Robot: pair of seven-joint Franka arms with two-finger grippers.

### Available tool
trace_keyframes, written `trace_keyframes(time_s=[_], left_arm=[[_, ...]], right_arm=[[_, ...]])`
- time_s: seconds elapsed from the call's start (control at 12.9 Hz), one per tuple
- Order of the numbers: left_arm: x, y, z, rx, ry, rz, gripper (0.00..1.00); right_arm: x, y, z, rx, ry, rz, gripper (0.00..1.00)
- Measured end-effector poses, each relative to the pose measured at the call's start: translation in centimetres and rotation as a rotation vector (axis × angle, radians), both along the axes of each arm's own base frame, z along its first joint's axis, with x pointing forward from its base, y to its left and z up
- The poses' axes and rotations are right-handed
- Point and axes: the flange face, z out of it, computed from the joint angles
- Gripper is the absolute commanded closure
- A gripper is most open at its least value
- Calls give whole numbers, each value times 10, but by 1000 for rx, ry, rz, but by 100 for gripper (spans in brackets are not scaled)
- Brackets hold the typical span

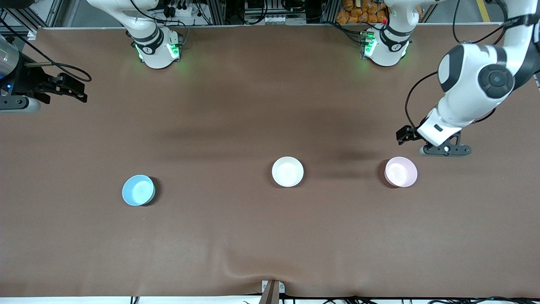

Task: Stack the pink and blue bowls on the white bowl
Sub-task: 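Reach the left gripper down to the pink bowl rim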

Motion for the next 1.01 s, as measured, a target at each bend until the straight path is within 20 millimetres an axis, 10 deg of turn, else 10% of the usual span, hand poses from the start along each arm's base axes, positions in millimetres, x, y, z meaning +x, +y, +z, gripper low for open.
trace_keyframes(time_s=[0.54, 0.78, 1.01], left_arm=[[21, 81, -114, -62, -54, 117, 0], [22, 90, -152, -55, -61, 97, 25], [24, 100, -170, -55, -60, 100, 100]], right_arm=[[0, 0, -8, 0, 16, 1, 0], [2, 0, -22, -1, 23, 0, 0], [2, 0, -26, -1, 29, 0, 0]])
